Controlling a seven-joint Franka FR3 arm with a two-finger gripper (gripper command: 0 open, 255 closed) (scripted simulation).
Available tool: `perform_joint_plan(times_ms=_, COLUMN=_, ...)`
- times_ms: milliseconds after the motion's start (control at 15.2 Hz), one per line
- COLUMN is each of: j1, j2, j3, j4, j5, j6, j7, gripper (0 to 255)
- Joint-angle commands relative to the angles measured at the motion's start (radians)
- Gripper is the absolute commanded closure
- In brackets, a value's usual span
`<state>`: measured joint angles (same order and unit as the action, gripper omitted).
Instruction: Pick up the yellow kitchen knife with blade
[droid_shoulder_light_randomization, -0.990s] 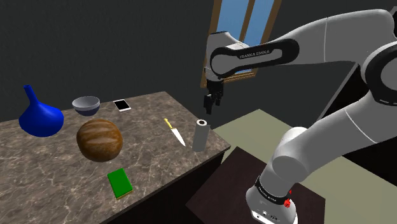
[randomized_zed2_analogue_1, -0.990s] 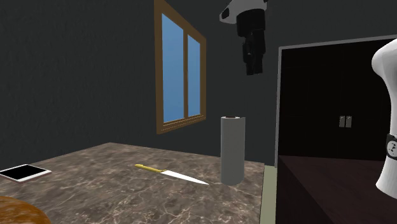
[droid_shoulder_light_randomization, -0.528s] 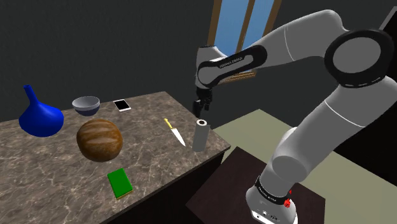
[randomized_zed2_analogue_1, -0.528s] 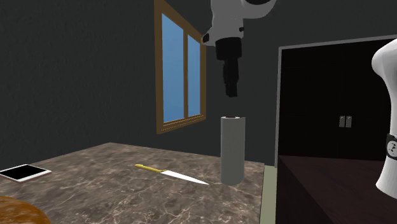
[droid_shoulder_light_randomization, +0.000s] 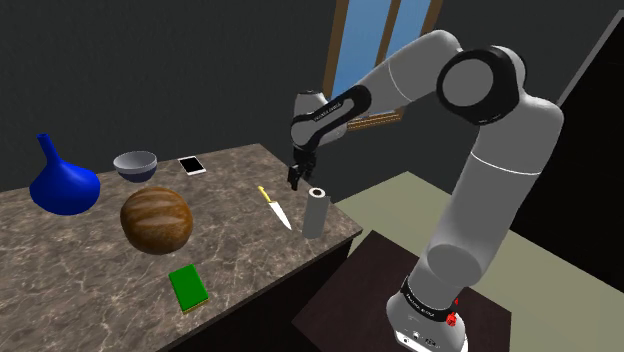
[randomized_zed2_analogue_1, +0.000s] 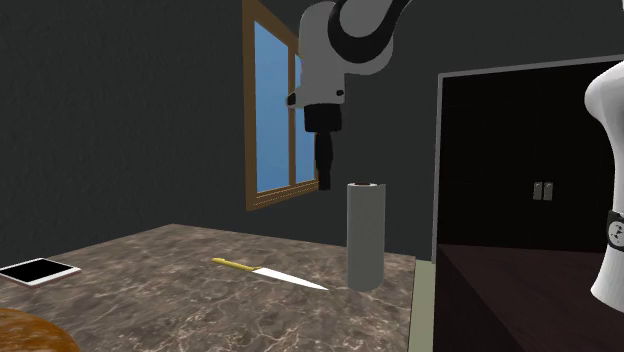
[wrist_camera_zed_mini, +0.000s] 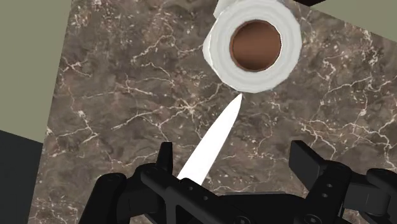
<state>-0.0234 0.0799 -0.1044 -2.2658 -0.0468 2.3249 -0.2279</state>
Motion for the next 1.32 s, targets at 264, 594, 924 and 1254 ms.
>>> perform_joint_plan(times_ms=264, j1=-0.021, j2=0.231, j3=0.011, j4=0.154, j5=0.068, j6=0.104, j7=-0.064, gripper=0)
perform_joint_plan(times_ms=594, j1=-0.049, j2=0.423, j3=0.036, j4=0.326, j5=0.115, j6=0.144, j7=-0.107, gripper=0)
perform_joint_plan(times_ms=924, j1=-0.076, j2=0.620, j3=0.062, j4=0.538, j5=0.144, j6=0.149, j7=-0.137, gripper=0)
perform_joint_plan(times_ms=1254, j1=-0.083, j2=0.703, j3=0.070, j4=0.608, j5=0.151, j6=0.166, j7=-0.145, gripper=0)
